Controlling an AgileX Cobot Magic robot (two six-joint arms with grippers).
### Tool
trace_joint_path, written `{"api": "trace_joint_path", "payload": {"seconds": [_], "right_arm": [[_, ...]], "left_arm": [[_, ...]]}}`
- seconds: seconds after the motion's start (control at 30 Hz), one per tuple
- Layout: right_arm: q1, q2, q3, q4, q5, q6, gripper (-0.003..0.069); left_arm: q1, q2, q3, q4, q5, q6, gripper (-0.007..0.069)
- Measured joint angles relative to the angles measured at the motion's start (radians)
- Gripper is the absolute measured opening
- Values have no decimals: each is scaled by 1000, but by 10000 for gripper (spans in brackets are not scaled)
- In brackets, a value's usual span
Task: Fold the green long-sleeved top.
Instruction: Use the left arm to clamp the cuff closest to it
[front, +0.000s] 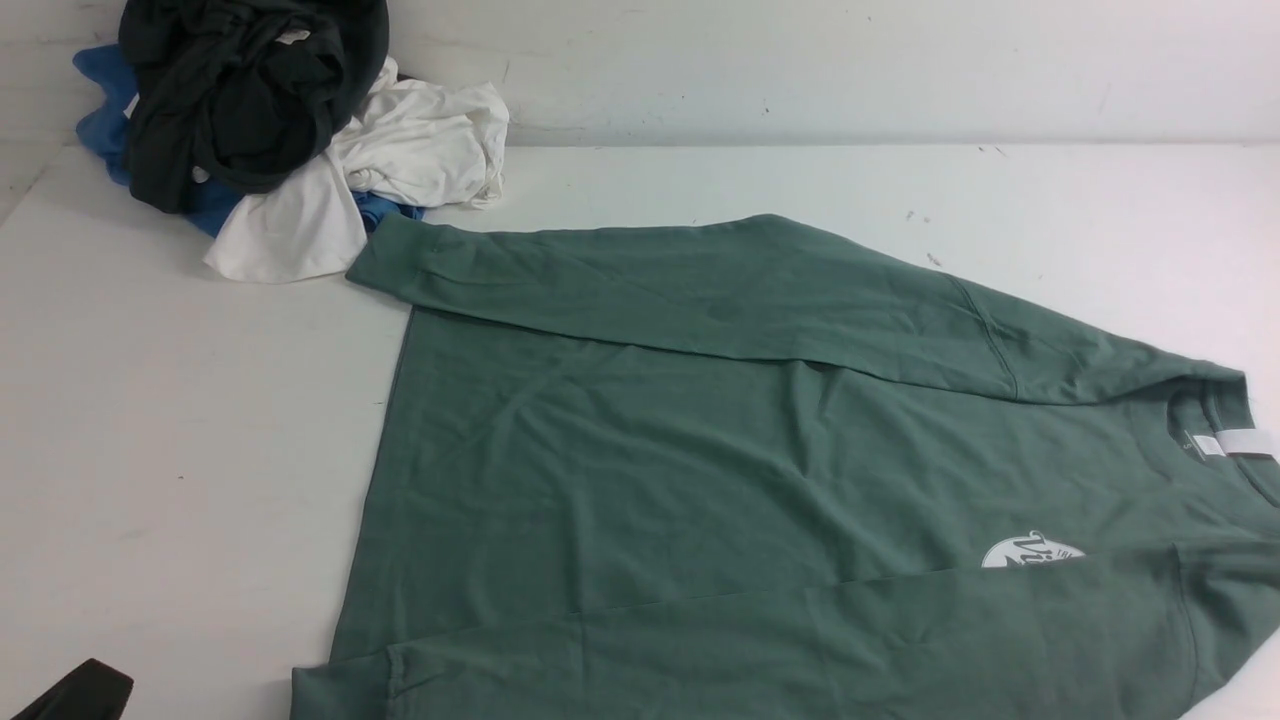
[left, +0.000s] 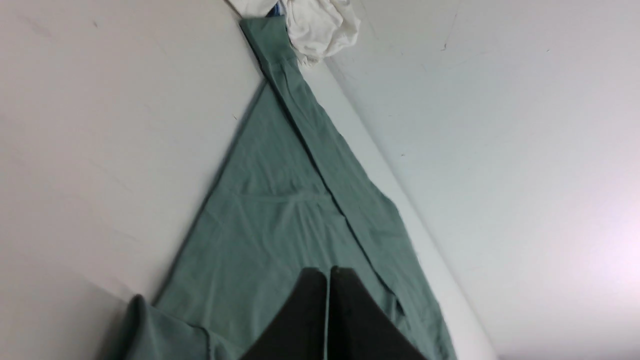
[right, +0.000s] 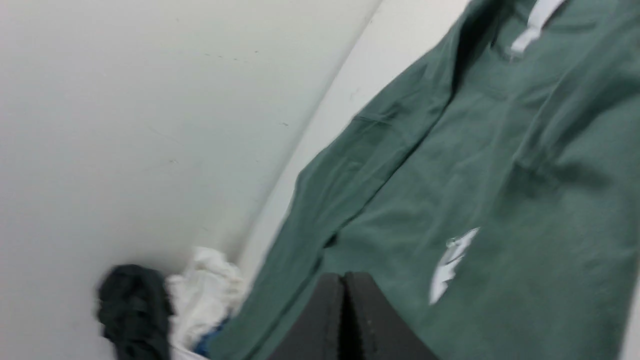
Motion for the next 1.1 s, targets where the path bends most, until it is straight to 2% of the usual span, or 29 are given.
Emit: {"api": "trace_joint_path", "payload": {"seconds": [0.13,0.37,0.57,0.6,0.63,0.7,0.77,0.8,0.87,0.9,0.93,1.0,1.1], "right_arm": [[0,0,-1,56,-1,4,-15],[0,0,-1,-56,18,-69,-15],[0,0,-4,-40,22,-203,-15],[0,0,-33,-35,40,-284,-15],[0,0,-39,-35,41,-295,-15],[0,18,-146,-48,43,-452,-15],[0,45,-205,-68,43,-523,-15],[0,107,-274,-101,43,-597,-15],[0,200,-375,-157,60,-685,-15],[0,210,-384,-162,60,-685,-15],[0,286,-442,-201,94,-725,-15],[2,383,-527,-241,166,-752,-15],[32,498,-605,-275,258,-763,-15]], "left_arm": [[0,0,0,-33,-5,-1,-7],[0,0,0,-38,-20,18,-7],[0,0,-34,-37,-11,224,-7],[0,0,-87,-32,4,331,-7],[0,0,-87,-31,7,331,-7],[0,27,-220,15,70,542,-7],[0,69,-269,48,105,596,-7],[1,138,-348,98,166,654,-7],[1,266,-446,203,273,678,-7],[1,278,-456,213,282,678,-7],[1,361,-533,290,350,676,-7],[1,493,-637,421,479,658,-7],[-9,638,-760,548,654,634,-7]]}}
